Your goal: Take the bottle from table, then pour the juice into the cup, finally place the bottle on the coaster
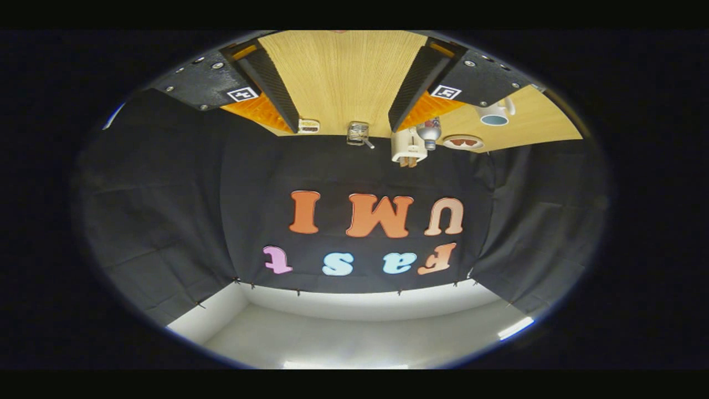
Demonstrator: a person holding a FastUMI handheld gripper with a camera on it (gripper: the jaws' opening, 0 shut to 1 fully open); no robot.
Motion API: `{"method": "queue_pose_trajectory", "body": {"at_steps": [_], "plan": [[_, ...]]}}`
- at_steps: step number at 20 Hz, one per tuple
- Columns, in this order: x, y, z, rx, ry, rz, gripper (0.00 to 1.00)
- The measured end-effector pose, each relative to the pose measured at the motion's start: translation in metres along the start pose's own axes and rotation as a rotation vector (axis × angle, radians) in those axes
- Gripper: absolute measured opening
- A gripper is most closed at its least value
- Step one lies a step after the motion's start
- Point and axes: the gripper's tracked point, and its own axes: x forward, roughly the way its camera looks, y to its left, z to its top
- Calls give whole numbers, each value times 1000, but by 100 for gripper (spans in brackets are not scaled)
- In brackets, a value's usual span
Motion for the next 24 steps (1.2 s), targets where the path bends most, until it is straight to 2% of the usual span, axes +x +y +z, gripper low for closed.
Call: {"method": "queue_pose_trajectory", "body": {"at_steps": [8, 24], "plan": [[-10, 2, 29, 6, -54, -17, 97], [-7, 17, 35, 17, -69, 2, 97]]}}
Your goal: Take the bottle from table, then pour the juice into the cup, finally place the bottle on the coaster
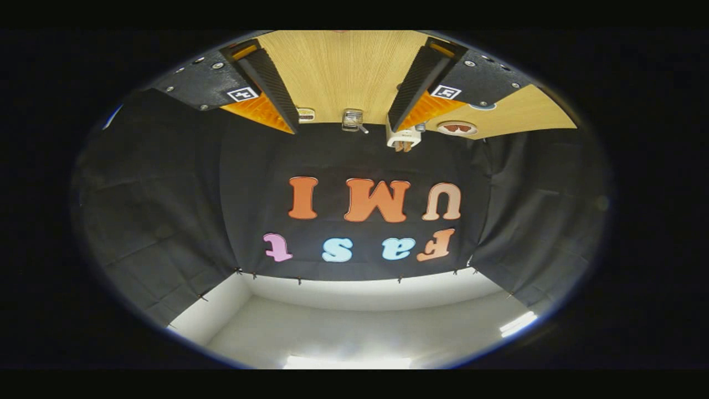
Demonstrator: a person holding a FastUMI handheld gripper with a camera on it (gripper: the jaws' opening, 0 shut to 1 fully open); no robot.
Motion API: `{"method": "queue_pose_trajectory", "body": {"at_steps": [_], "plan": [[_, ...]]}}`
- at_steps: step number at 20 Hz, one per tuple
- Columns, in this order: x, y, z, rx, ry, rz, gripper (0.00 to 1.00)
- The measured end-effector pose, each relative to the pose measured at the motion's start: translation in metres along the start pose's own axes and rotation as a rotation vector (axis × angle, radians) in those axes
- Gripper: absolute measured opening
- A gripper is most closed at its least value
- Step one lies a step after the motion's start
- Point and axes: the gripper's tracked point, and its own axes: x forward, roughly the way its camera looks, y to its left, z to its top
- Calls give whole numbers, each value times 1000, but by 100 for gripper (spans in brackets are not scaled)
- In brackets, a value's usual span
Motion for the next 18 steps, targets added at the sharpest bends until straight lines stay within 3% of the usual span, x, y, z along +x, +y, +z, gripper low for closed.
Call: {"method": "queue_pose_trajectory", "body": {"at_steps": [18], "plan": [[8, 3, 2, 12, -8, 18, 97]]}}
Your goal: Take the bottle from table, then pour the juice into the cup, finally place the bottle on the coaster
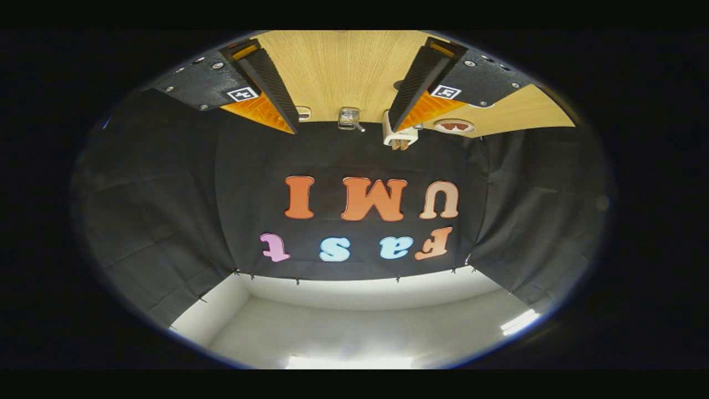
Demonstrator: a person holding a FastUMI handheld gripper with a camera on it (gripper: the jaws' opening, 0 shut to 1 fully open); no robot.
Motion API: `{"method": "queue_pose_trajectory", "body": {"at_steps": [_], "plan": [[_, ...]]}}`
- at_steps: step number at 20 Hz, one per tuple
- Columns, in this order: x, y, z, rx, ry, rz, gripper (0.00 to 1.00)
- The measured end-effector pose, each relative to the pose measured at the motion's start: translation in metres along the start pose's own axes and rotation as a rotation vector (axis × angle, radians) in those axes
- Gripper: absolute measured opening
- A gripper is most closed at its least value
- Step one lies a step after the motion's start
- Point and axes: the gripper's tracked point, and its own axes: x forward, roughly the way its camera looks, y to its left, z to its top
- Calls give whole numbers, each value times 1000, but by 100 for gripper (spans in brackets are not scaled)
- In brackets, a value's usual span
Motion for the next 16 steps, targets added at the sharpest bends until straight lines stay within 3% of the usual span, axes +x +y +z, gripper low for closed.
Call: {"method": "queue_pose_trajectory", "body": {"at_steps": [16], "plan": [[23, 4, 1, -14, -11, 52, 97]]}}
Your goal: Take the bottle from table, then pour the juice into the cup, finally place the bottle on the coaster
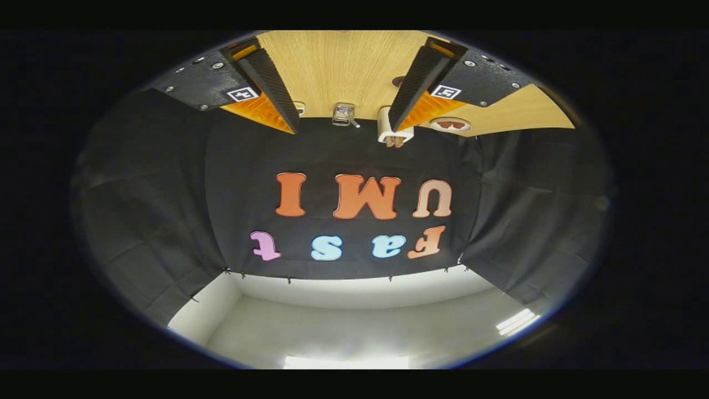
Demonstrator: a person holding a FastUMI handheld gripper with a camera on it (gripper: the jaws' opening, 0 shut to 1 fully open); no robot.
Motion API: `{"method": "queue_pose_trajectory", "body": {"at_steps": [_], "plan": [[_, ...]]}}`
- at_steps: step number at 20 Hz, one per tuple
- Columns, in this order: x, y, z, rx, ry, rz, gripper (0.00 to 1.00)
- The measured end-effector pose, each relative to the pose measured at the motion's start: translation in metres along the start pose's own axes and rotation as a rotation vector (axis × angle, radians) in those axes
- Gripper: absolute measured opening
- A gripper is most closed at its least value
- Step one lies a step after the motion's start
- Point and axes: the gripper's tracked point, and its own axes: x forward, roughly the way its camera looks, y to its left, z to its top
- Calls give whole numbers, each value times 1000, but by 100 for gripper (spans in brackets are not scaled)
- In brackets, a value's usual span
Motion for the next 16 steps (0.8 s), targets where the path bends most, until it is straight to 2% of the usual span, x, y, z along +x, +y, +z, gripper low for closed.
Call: {"method": "queue_pose_trajectory", "body": {"at_steps": [8, 16], "plan": [[16, -12, -11, 47, -3, 16, 97], [23, -15, -19, 21, -5, 20, 97]]}}
